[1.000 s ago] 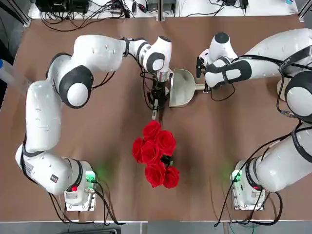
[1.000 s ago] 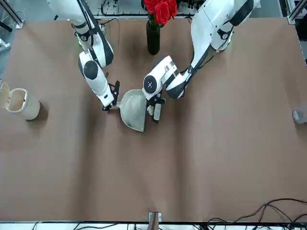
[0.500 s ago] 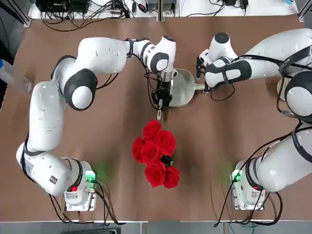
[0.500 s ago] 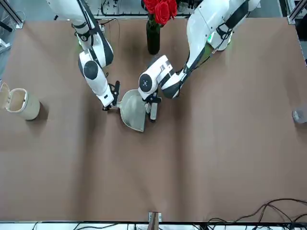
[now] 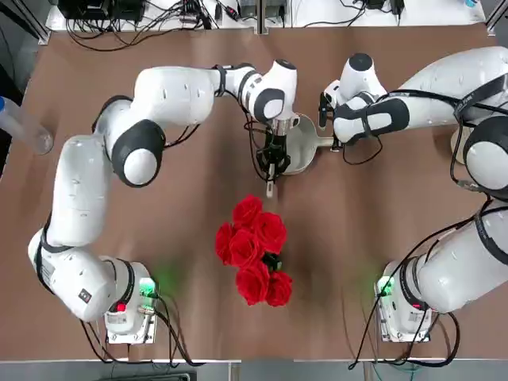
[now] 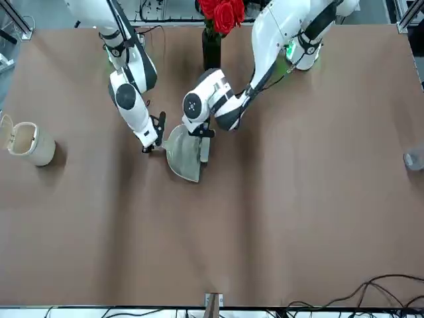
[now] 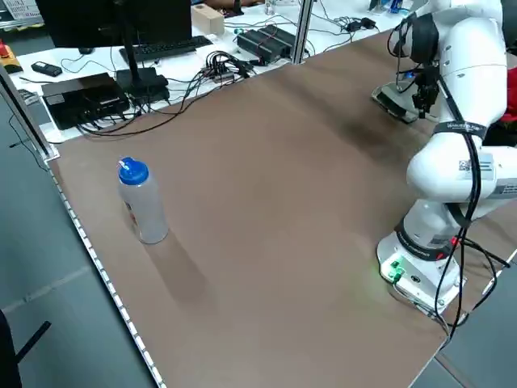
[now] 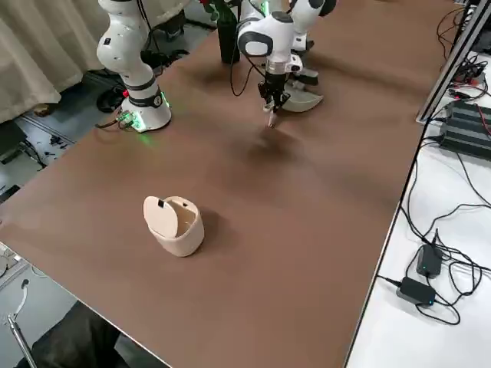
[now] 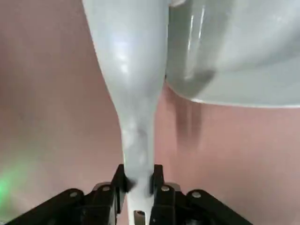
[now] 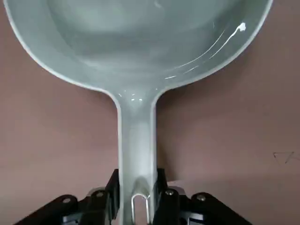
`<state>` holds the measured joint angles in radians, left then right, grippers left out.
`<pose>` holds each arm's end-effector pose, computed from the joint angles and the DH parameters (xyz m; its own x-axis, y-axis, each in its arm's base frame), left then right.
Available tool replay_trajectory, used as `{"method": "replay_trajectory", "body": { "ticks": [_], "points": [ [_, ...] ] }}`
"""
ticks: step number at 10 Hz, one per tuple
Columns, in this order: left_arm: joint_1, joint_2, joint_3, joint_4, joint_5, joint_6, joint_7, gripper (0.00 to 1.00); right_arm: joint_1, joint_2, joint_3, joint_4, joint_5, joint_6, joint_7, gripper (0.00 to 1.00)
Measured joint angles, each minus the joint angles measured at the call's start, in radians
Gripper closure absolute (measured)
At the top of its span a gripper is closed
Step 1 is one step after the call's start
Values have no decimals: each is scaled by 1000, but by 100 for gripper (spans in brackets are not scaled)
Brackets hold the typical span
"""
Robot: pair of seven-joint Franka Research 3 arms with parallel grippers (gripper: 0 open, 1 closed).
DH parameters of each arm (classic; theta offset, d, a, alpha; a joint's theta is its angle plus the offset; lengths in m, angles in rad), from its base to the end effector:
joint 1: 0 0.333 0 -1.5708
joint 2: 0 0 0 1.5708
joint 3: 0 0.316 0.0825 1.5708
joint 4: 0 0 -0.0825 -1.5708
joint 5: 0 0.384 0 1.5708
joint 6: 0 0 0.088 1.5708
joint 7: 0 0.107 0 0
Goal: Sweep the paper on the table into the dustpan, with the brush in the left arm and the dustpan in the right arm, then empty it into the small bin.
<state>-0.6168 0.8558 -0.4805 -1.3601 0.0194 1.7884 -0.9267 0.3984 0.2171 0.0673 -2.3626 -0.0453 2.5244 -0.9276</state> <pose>0.3746 -0.5841 0.2268 0.8811 -0.0661 -0.4683 -0.1104 -0.9916 -0.0678 0.4507 0.2278 0.2314 0.1397 0.9894 -0.0405 0.9893 -0.1412 -0.0380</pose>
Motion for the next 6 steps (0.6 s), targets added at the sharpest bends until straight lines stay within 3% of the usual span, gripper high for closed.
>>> {"method": "replay_trajectory", "body": {
  "ticks": [6],
  "points": [
    [21,7,11,27,-47,-35,-20,73,1,0,0,0,0,0,1,67]
  ]
}}
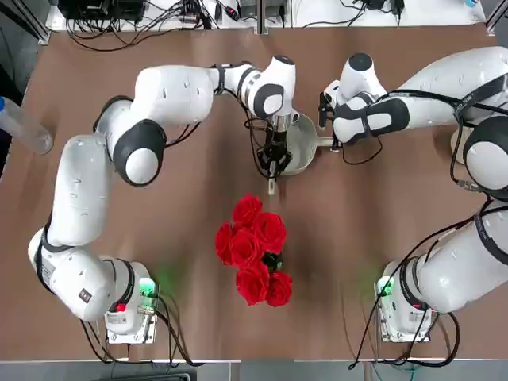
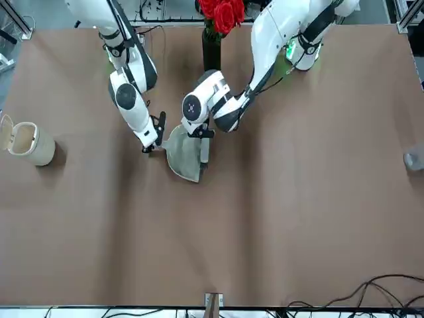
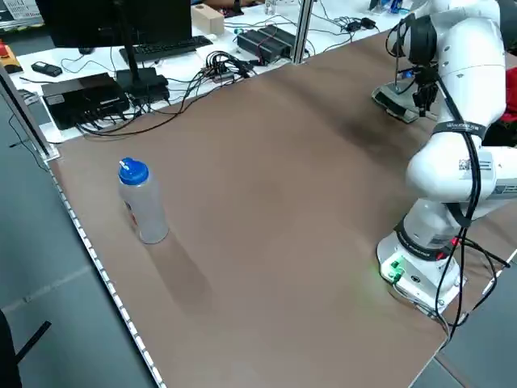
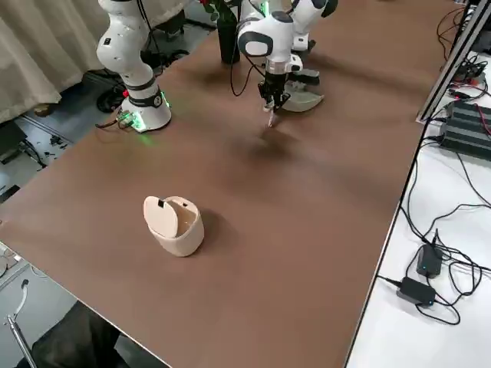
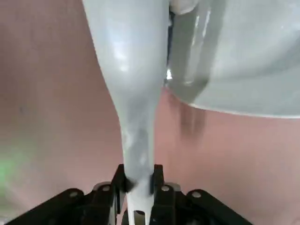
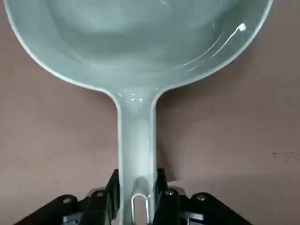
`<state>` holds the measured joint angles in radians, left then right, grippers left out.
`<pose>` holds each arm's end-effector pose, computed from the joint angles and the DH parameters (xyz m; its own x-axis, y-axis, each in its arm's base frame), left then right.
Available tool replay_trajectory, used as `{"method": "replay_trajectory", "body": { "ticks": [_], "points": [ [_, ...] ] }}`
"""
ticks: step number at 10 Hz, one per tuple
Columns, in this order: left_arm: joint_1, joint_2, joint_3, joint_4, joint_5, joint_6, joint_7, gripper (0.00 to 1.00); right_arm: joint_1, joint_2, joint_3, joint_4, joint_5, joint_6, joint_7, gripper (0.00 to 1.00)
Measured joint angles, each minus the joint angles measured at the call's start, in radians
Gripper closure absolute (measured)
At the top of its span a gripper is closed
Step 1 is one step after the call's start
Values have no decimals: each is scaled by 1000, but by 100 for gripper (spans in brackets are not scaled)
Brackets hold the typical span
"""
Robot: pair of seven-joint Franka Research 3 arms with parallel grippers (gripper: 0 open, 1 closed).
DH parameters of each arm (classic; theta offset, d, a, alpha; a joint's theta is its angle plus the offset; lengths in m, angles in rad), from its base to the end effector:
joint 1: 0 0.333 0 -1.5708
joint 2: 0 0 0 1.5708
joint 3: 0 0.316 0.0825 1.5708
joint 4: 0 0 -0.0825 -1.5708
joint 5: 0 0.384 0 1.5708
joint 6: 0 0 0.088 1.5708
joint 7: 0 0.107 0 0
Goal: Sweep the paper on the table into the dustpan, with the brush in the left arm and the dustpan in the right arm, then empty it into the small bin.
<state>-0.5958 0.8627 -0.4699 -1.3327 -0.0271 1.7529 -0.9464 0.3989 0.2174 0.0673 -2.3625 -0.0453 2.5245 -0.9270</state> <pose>0.3919 -0.5748 0.2308 0.8638 -0.0038 -0.5038 -0.0477 -0.9961 -0.0743 0.4506 0.2280 0.2313 0.1398 0.9894 -0.0406 0.9892 -0.1413 -0.0380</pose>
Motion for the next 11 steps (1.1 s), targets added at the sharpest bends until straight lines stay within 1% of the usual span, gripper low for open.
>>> {"method": "replay_trajectory", "body": {
  "ticks": [2,5,9,11],
  "points": [
    [18,6,4,-1,-17,-41,0,73,0,0,0,0,0,0,0,67],
    [13,44,4,-4,-43,-43,0,73,0,0,0,0,0,0,0,67],
    [7,49,2,1,-46,19,0,73,0,0,0,0,0,0,0,67],
    [6,49,2,7,-46,32,-1,73,0,0,0,0,0,0,0,67]
  ]
}}
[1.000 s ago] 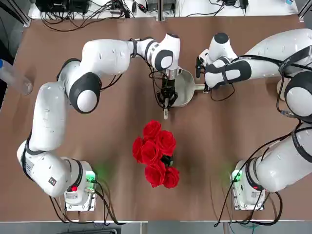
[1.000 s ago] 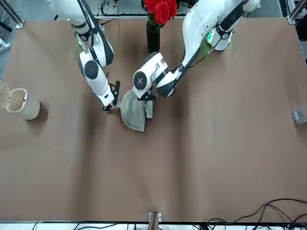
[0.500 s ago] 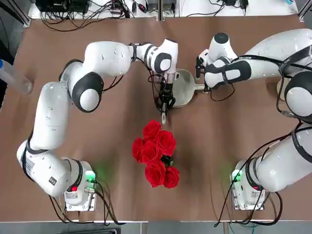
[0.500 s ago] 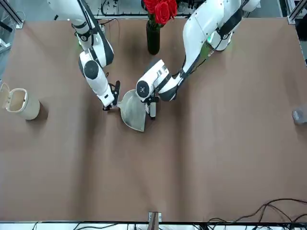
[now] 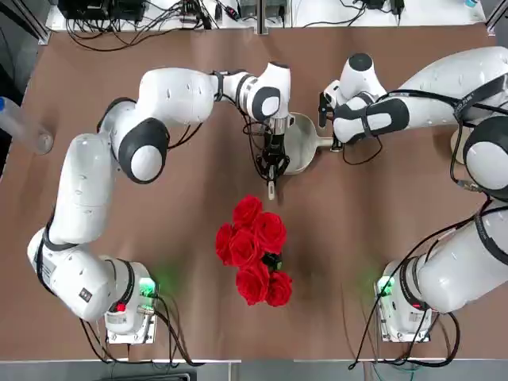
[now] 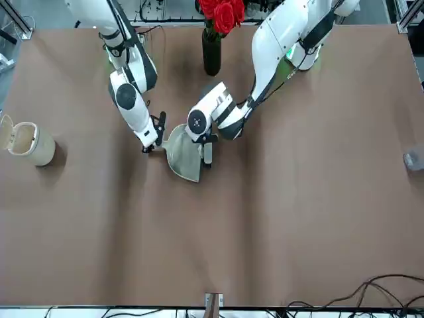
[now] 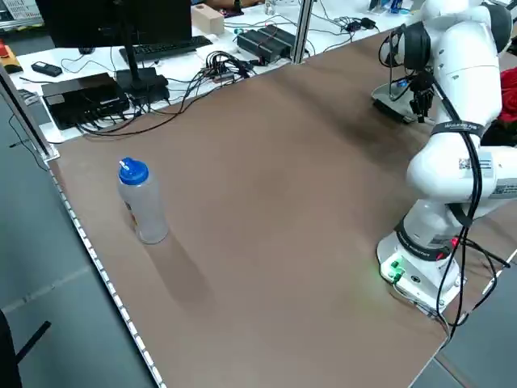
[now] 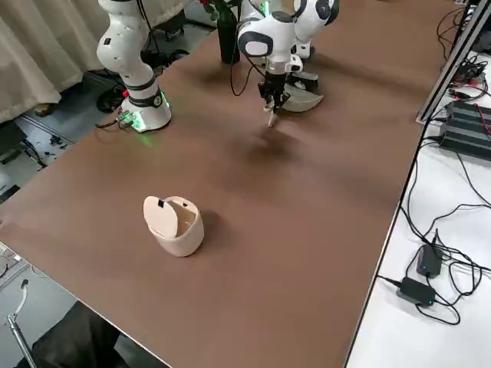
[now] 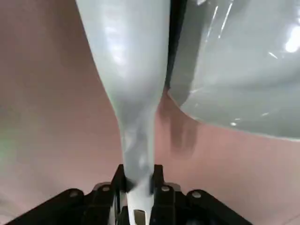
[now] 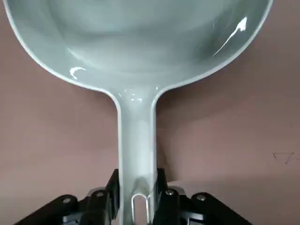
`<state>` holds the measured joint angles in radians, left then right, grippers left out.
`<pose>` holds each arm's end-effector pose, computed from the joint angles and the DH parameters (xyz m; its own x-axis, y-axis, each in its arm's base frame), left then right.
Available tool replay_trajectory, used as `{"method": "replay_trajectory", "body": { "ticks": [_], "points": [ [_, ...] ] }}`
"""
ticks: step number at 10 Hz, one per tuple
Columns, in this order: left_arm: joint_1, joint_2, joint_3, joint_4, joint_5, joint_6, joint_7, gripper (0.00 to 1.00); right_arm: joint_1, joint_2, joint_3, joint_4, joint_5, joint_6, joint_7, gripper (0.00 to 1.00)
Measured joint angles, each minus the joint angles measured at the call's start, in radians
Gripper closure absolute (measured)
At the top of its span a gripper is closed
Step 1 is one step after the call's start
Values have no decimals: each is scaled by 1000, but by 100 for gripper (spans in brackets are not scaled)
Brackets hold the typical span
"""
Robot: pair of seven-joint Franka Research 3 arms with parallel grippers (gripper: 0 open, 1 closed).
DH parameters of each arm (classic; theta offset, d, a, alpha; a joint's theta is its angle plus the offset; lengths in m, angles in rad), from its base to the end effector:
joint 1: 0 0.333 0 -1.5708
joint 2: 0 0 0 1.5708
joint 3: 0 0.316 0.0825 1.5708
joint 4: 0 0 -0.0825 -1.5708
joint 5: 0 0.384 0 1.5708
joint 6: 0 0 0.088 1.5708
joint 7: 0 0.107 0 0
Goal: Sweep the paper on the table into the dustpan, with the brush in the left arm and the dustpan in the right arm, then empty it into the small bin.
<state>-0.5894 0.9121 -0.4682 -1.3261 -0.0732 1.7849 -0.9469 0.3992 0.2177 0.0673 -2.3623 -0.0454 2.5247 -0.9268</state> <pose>0.3937 -0.5747 0.2038 0.8353 0.0279 -0.5490 -0.0046 -0.9983 -0.0578 0.4506 0.2282 0.2312 0.1396 0.9894 -0.0406 0.9893 -0.1411 -0.0379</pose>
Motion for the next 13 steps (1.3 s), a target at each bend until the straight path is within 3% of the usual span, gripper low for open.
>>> {"method": "replay_trajectory", "body": {
  "ticks": [5,8,13],
  "points": [
    [-70,1,6,36,0,20,-1,73,0,0,0,0,0,0,0,67],
    [-67,0,9,44,0,22,-1,73,0,0,0,0,0,0,0,67],
    [14,-47,14,57,0,-176,0,73,0,1,-1,0,0,0,0,67]
  ]
}}
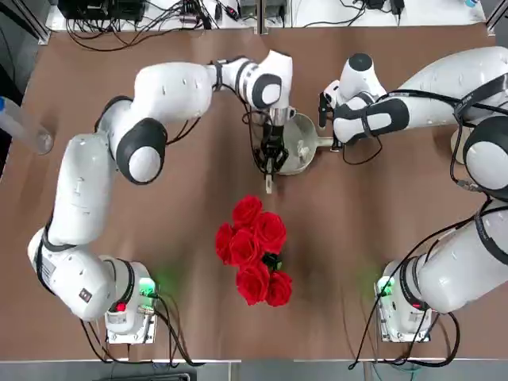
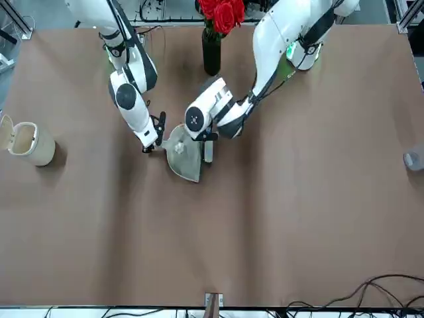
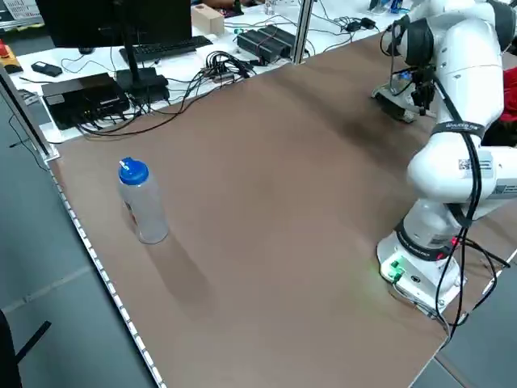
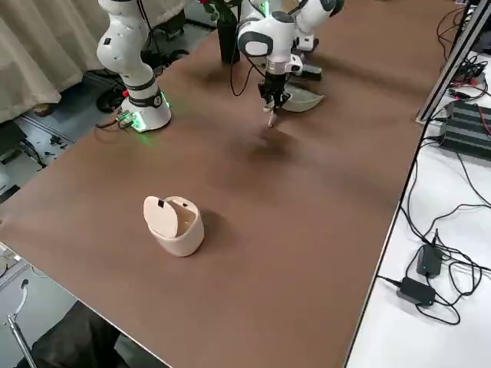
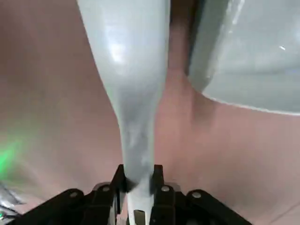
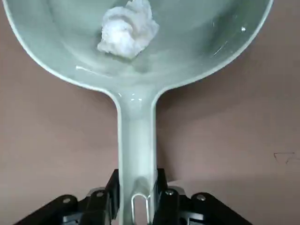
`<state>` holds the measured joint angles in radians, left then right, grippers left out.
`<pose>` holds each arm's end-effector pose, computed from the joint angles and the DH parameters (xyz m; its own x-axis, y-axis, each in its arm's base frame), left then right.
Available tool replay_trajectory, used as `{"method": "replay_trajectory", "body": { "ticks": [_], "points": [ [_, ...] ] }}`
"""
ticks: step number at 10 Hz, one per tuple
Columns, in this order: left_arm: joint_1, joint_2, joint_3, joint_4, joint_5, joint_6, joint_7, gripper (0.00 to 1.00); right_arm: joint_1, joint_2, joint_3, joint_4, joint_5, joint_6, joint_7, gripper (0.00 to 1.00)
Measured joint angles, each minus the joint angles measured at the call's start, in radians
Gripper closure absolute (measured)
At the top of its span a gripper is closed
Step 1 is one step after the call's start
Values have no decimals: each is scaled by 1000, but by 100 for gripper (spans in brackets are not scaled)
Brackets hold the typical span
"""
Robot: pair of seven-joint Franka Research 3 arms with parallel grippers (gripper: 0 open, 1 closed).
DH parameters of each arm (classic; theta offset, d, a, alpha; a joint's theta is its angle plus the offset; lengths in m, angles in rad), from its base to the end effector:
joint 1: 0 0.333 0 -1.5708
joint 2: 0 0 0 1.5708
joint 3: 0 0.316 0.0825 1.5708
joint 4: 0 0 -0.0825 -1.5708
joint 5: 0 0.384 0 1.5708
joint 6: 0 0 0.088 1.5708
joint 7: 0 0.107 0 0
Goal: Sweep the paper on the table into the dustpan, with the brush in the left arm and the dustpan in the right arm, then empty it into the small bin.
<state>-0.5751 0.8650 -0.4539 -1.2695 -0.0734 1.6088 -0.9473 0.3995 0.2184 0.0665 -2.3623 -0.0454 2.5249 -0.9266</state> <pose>0.4100 -0.5578 0.2477 0.8204 0.0402 -0.5703 -0.0346 -0.9922 -0.1197 0.4507 0.2279 0.2308 0.1402 0.9893 -0.0410 0.9892 -0.1418 -0.0383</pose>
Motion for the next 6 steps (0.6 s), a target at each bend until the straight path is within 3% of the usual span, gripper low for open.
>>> {"method": "replay_trajectory", "body": {
  "ticks": [3,6],
  "points": [
    [109,-96,3,-42,1,-103,10,73,0,0,-2,16,0,-37,1,67],
    [281,-254,5,-204,19,-116,124,73,-27,-4,-17,92,0,-195,14,67]
  ]
}}
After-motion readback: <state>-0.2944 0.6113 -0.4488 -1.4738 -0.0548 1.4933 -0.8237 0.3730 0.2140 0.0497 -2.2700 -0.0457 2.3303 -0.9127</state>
